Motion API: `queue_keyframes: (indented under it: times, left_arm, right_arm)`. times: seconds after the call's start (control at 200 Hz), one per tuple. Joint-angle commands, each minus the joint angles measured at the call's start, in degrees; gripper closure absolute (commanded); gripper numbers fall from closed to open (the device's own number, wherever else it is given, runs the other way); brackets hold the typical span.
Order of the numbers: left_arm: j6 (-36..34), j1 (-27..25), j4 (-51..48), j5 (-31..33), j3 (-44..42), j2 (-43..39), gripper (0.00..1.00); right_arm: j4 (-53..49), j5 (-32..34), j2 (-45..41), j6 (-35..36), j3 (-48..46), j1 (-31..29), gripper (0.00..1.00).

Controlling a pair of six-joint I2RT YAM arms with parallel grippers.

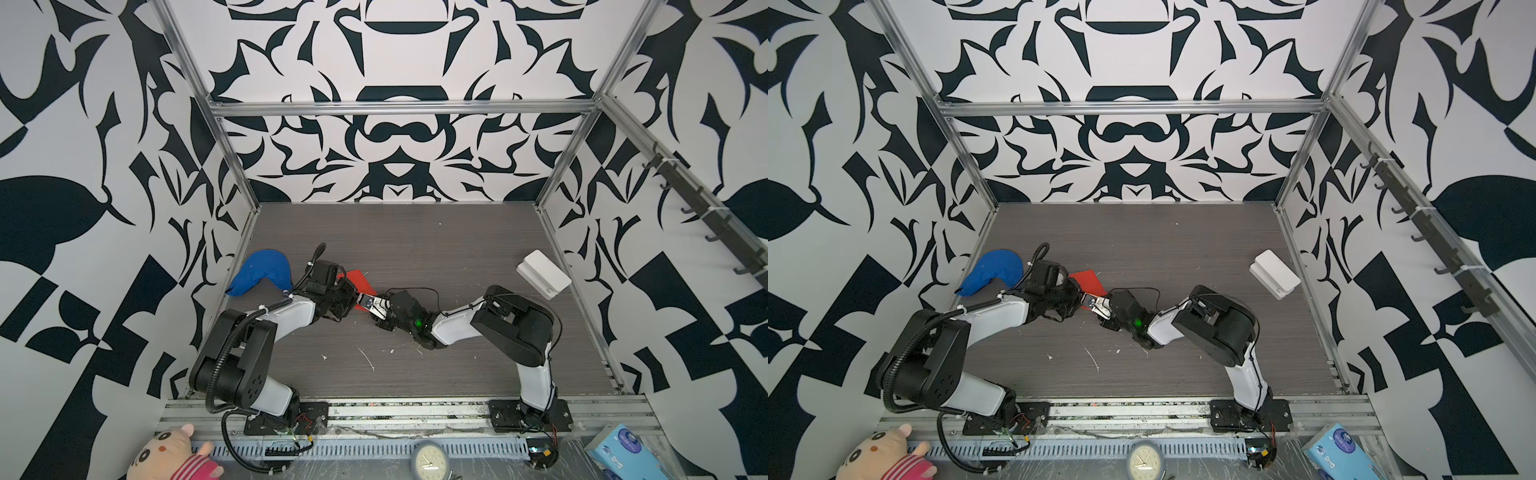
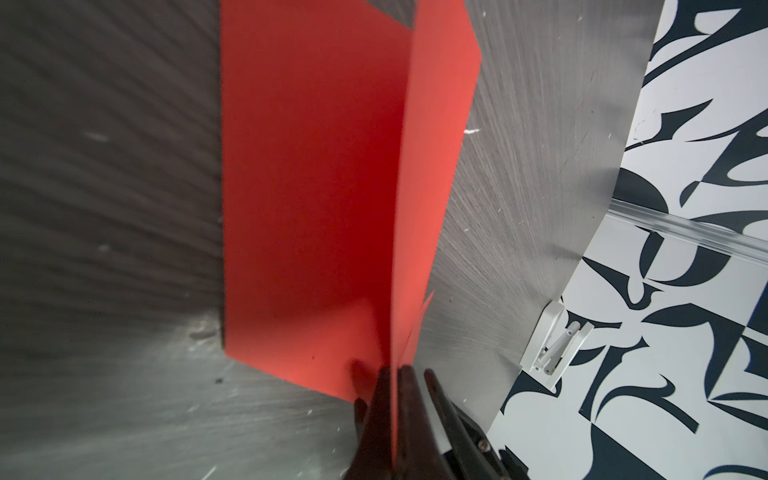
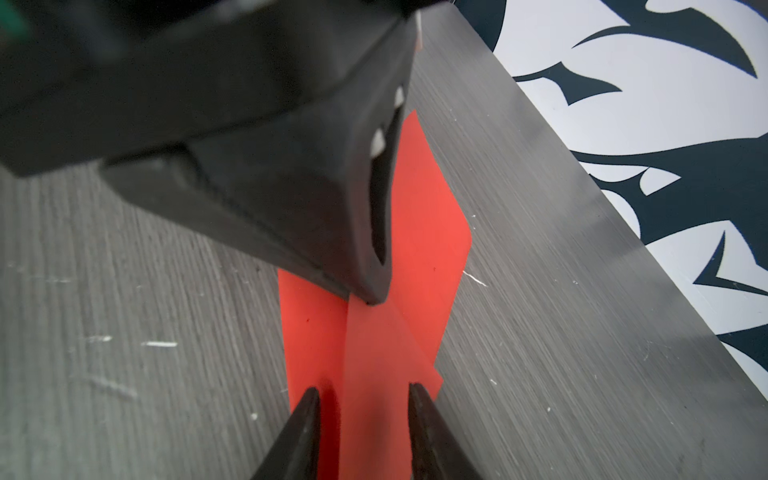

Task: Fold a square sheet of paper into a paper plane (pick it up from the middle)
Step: 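Pinch the red sheet's flap with the right gripper while the left holds its edge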

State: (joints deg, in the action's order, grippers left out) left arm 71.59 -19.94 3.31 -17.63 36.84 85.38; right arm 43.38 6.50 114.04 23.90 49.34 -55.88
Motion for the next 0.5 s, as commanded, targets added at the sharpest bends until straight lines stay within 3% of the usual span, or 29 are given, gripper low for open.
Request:
queue_keyframes:
  times: [0.0, 0.495]
  left_arm:
    - [1.7, -0.1, -3.6, -1.3, 1.2, -1.9, 1.0]
    - [1.6, 0.0, -5.6, -2.2, 1.7, -1.4, 1.0]
  right_arm:
    - [0.3, 2.6, -2.6, -2.2, 0.2, -0.7, 0.62]
    - [-0.8, 2.2, -0.3, -5.0, 2.3, -0.8, 0.68]
